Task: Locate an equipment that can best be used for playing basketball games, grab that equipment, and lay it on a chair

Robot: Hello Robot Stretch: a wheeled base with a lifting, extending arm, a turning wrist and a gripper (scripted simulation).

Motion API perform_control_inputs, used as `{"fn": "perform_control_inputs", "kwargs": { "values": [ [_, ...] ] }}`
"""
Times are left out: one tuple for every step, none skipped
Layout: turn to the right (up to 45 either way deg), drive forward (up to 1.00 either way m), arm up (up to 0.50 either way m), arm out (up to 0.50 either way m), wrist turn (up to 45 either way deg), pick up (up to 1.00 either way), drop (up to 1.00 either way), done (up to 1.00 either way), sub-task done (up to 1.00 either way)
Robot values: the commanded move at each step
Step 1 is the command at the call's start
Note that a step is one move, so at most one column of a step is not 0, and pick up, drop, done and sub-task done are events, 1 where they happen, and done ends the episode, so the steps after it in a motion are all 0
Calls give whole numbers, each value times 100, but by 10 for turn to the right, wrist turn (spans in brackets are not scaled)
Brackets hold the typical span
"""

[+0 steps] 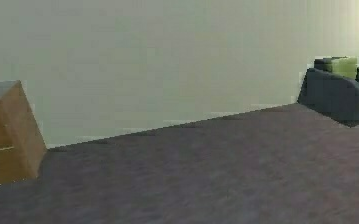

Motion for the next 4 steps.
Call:
{"fn": "perform_control_inputs", "kwargs": {
  "values": [
    [-300, 0, 0, 0, 0, 0, 0, 0, 0],
    [0, 50, 0, 0, 0, 0, 0, 0, 0],
    [-450, 0, 0, 0, 0, 0, 0, 0, 0],
    [-450, 0, 0, 0, 0, 0, 0, 0, 0]
  ]
}}
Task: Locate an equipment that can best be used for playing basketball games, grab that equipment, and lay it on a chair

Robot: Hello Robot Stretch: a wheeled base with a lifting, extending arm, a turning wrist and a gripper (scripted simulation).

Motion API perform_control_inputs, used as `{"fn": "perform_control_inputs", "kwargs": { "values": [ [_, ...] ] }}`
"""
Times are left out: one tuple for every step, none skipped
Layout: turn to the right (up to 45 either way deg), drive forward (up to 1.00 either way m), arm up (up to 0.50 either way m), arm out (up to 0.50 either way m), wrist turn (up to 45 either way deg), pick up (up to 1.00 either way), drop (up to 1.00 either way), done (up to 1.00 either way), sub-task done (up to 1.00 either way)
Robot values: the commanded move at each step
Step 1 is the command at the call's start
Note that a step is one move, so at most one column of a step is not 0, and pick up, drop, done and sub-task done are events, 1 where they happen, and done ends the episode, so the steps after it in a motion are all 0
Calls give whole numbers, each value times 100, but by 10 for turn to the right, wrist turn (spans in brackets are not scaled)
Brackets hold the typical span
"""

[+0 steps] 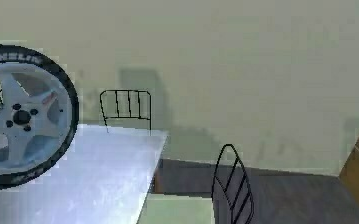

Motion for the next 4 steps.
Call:
{"fn": "perform_control_inputs", "kwargs": {
  "values": [
    [-450, 0, 0, 0, 0, 0, 0, 0, 0],
    [-330, 0, 0, 0, 0, 0, 0, 0, 0],
    [-30, 0, 0, 0, 0, 0, 0, 0, 0],
    [0, 0, 0, 32, 0, 0, 0, 0, 0]
  ]
}}
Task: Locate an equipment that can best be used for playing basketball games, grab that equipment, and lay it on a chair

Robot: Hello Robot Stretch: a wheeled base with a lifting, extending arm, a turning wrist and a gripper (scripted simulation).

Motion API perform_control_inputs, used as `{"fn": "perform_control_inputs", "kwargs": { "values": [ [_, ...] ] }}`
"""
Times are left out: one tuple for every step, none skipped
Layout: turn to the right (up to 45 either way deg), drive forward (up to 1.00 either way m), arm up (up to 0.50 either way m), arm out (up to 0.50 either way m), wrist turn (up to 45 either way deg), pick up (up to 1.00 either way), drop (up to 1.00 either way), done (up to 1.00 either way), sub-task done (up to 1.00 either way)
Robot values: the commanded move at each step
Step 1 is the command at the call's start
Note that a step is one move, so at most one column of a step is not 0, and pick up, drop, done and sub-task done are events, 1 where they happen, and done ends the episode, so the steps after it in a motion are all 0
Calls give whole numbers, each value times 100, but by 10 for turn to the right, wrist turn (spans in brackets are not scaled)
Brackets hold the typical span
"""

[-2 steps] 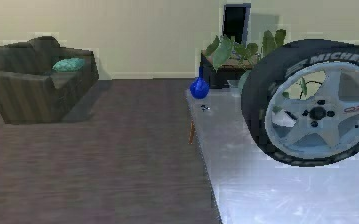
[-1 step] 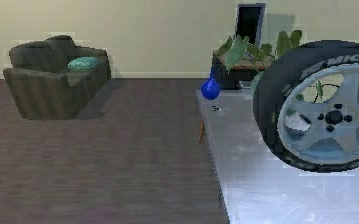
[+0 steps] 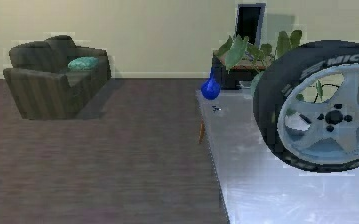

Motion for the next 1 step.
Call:
{"fn": "perform_control_inputs", "kwargs": {
  "values": [
    [0, 0, 0, 0, -240, 0, 0, 0, 0]
  ]
}}
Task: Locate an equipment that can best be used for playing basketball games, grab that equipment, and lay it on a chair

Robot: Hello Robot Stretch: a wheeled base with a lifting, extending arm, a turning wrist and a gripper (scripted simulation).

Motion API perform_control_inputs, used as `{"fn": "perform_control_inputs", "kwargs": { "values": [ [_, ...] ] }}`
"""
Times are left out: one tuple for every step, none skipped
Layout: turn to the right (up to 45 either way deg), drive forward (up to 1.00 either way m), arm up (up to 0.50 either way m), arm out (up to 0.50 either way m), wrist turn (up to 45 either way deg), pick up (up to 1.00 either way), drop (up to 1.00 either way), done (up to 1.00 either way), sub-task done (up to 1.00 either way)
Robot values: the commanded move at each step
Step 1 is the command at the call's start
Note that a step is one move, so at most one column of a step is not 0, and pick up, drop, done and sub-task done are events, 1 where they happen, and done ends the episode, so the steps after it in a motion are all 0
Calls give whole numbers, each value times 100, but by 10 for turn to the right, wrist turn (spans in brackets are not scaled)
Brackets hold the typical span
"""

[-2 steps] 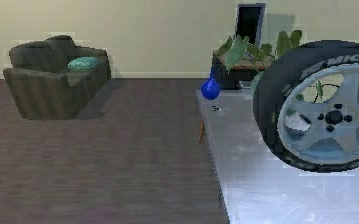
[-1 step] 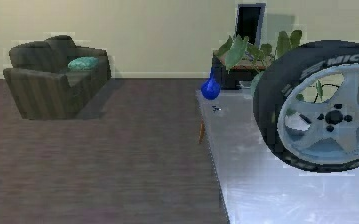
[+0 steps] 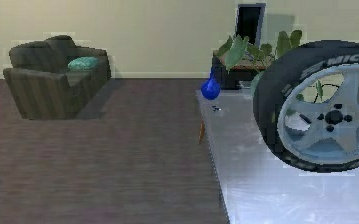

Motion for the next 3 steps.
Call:
{"fn": "perform_control_inputs", "kwargs": {
  "values": [
    [0, 0, -36, 0, 0, 0, 0, 0, 0],
    [0, 0, -50, 0, 0, 0, 0, 0, 0],
    [0, 0, 0, 0, 0, 0, 100, 0, 0]
  ]
}}
